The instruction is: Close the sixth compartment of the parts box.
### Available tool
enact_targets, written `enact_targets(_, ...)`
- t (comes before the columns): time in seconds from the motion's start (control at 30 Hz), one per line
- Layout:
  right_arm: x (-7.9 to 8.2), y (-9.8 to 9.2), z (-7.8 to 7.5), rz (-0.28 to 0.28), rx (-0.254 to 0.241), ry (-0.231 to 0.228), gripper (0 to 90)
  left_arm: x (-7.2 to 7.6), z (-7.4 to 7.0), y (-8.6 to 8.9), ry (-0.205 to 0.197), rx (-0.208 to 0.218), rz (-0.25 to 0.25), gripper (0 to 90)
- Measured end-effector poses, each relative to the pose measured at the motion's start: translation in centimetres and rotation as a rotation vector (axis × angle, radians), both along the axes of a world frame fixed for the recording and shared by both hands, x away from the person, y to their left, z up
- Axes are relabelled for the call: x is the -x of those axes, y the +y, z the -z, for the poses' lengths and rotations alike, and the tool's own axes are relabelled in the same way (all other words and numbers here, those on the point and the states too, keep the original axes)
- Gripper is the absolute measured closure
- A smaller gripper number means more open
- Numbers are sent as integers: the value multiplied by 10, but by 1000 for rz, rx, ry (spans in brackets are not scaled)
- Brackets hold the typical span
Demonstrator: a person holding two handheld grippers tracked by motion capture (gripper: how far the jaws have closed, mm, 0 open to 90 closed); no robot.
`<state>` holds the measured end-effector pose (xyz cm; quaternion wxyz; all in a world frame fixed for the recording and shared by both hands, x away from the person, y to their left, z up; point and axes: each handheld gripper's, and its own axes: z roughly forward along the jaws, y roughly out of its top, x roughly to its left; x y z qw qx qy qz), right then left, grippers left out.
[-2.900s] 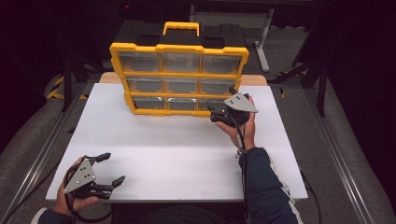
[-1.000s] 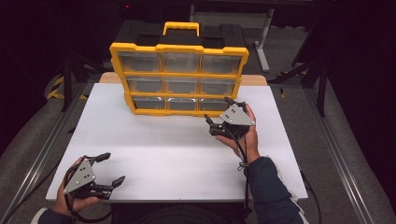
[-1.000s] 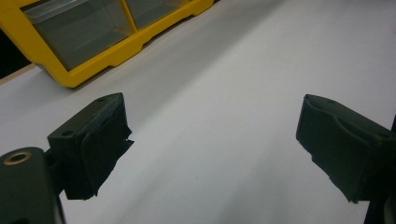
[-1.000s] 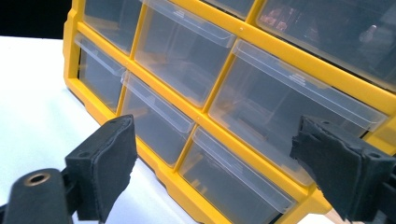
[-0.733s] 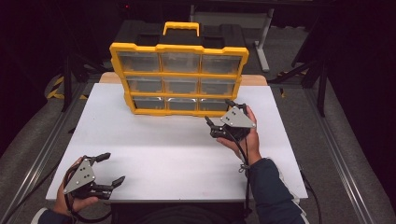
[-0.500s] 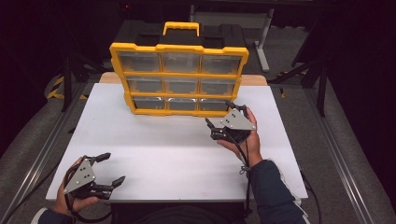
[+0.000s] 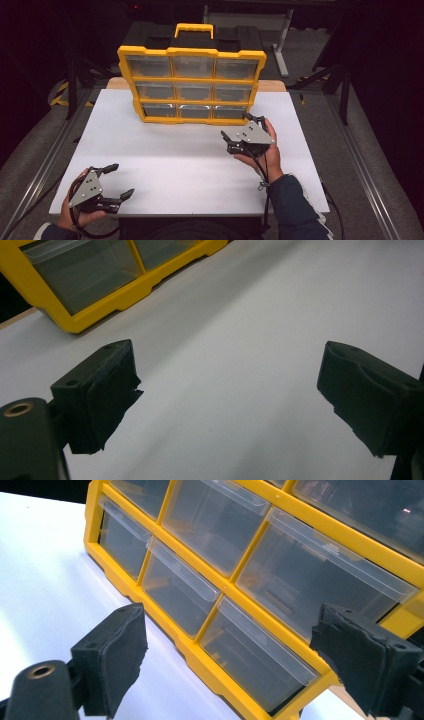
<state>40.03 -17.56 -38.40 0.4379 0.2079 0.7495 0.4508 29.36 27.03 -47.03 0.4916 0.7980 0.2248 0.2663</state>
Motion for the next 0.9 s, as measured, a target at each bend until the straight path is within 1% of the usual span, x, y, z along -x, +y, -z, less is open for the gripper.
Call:
enact_targets(0.23, 4, -2, 4, 0, 23, -2, 142, -1, 0, -1, 1, -4, 1, 102)
enact_targets(0.73, 14, -9, 11, -9, 44, 2, 143, -2, 0, -2, 1, -8, 5, 102)
enact_targets(0.9, 17, -11, 14, -10, 53, 10, 143, -3, 0, -3, 4, -7, 8, 102)
